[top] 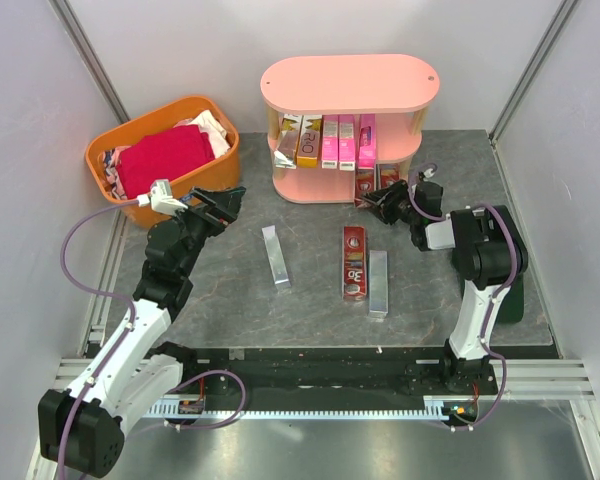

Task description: Place and organize the toothpastes onto the shelf

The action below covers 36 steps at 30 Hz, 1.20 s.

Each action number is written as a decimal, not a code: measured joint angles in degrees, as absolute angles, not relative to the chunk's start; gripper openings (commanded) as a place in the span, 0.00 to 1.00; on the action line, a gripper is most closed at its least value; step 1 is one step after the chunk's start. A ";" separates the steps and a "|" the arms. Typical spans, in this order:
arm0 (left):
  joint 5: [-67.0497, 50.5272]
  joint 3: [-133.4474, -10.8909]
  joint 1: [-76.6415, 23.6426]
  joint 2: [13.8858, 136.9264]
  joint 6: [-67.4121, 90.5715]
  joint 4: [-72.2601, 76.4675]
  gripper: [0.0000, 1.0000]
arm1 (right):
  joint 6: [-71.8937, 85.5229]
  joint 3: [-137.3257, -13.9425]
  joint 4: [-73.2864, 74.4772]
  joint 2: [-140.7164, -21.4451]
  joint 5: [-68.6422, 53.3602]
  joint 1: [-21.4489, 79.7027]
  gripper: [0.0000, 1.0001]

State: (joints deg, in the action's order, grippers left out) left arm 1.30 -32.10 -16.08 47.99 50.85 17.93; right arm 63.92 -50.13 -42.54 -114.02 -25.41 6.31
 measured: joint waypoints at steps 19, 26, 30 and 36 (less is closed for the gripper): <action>0.86 -32.53 -15.73 47.83 50.83 17.17 1.00 | 66.94 -50.72 -41.41 -115.22 -23.05 5.21 0.74; 0.86 -32.53 -15.70 47.46 50.85 16.97 1.00 | 67.90 -50.59 -41.36 -115.22 -21.93 5.02 0.97; 0.86 -32.53 -15.70 47.46 50.83 16.75 1.00 | 67.79 -50.00 -41.71 -114.74 -22.33 5.02 0.98; -0.62 -32.67 -15.70 47.94 50.63 16.80 1.00 | 67.20 -46.96 -41.39 -112.27 -23.64 5.02 0.98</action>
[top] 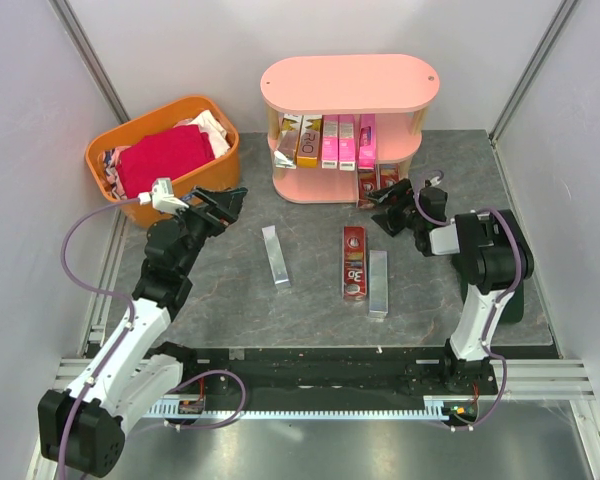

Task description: Place and organize the toothpastes onto the shelf

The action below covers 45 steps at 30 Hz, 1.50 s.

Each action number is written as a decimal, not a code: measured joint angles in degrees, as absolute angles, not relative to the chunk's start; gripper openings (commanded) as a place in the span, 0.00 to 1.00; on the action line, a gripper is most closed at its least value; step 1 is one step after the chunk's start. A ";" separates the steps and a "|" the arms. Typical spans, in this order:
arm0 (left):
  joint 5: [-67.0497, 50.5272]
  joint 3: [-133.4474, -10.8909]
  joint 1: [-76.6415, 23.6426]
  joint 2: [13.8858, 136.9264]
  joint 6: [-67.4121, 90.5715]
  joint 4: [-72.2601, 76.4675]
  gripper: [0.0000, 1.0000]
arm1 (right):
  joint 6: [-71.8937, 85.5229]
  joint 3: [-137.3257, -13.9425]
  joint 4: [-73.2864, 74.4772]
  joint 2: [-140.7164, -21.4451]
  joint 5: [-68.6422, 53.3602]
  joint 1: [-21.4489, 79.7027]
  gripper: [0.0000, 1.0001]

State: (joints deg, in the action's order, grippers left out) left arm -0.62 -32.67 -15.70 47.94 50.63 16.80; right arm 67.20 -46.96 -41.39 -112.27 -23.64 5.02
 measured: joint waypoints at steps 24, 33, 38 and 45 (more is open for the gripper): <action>-17.23 -49.58 -21.67 67.77 42.35 15.73 0.97 | 46.19 -40.03 -15.81 -89.86 -16.43 15.88 0.98; -17.26 -55.88 -24.84 71.90 37.32 7.57 0.97 | 42.35 -41.82 -12.01 -90.70 -12.12 26.04 0.97; -17.06 -57.47 -25.61 73.60 36.64 1.65 0.97 | 42.28 -41.89 -10.15 -90.63 -12.12 29.93 0.97; -15.25 -55.81 -32.21 76.20 37.28 -4.34 0.95 | 38.79 -43.03 -1.45 -87.07 -10.33 29.98 0.97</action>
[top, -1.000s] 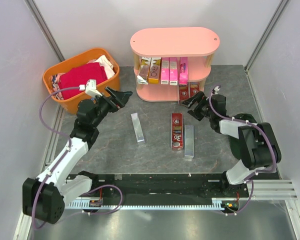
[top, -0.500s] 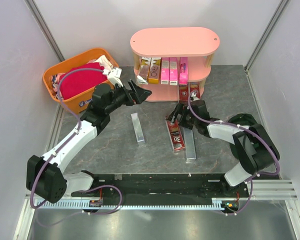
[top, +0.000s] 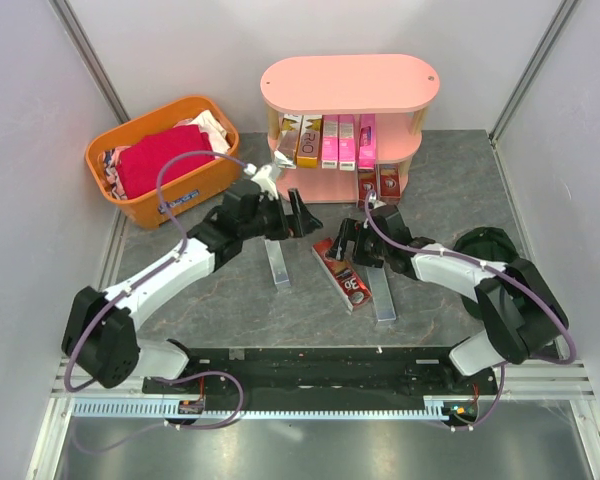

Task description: Place and organize the toothpastes onto the shelf

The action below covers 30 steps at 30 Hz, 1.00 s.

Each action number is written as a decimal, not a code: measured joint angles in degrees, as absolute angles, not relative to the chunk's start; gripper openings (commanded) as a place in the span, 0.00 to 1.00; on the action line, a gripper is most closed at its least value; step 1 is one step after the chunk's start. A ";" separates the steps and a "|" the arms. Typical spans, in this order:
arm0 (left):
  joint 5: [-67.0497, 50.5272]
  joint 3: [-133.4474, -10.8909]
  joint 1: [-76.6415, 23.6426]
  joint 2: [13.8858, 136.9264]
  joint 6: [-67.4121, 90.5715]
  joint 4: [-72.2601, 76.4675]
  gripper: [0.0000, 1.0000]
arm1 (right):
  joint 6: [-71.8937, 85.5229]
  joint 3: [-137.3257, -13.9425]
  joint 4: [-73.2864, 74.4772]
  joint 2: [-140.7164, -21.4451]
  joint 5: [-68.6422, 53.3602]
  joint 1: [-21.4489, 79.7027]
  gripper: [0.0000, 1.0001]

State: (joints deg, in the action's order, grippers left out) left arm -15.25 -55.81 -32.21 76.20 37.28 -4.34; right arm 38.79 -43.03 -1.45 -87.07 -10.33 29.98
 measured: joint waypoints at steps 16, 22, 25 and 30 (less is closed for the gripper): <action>-12.14 -55.42 -38.09 93.34 42.44 -10.72 0.94 | 38.19 -41.69 6.02 -82.26 -15.62 34.72 0.96; -12.10 -56.60 -38.48 96.51 42.83 -10.96 0.94 | 37.80 -40.73 6.37 -75.37 -15.35 35.09 0.97; -12.10 -58.78 -38.68 97.47 42.81 -11.00 0.95 | 37.43 -40.64 6.83 -69.76 -13.47 35.09 0.98; -12.10 -63.96 -40.82 99.83 41.67 -10.41 0.95 | 37.30 -40.07 7.66 -60.53 -8.25 35.09 0.98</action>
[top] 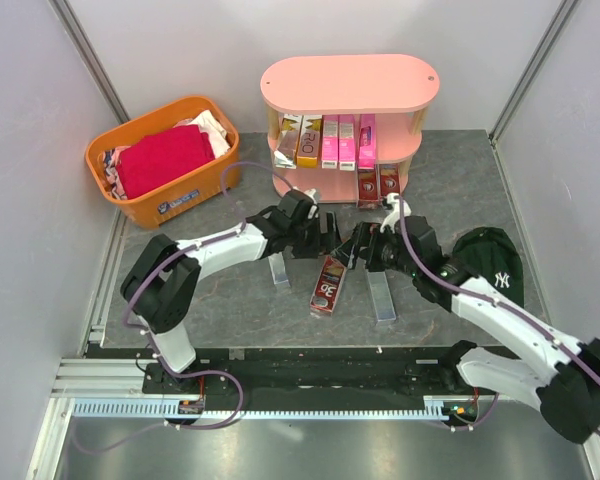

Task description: Place and organize the toothpastes onto the shelf

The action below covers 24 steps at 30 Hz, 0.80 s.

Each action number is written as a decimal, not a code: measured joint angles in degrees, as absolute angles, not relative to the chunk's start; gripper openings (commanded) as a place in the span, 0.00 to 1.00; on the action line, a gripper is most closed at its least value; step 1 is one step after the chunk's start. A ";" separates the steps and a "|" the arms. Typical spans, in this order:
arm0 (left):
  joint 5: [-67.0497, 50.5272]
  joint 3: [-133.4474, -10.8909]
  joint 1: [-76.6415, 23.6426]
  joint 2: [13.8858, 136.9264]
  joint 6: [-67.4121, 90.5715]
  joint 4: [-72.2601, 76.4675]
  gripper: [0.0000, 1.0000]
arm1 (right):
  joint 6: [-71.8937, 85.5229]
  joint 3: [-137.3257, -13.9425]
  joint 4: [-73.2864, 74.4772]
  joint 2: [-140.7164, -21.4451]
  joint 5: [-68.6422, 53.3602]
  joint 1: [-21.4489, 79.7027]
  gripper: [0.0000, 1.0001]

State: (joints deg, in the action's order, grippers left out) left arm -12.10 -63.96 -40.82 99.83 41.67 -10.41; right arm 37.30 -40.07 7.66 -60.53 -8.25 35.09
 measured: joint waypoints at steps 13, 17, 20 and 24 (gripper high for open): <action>-7.01 -73.71 -47.99 111.61 35.33 -14.90 0.91 | 37.91 -38.54 10.44 -39.92 5.26 35.07 0.98; -2.87 -76.49 -50.26 113.21 33.06 -17.58 0.85 | 37.89 -38.54 10.83 -39.81 6.90 35.09 0.98; -0.12 -78.32 -51.68 114.48 31.38 -18.96 0.79 | 37.89 -38.54 11.75 -41.17 7.68 35.09 0.98; 3.51 -81.03 -53.32 116.42 29.54 -21.52 0.67 | 37.91 -38.54 12.62 -42.13 8.14 35.09 0.98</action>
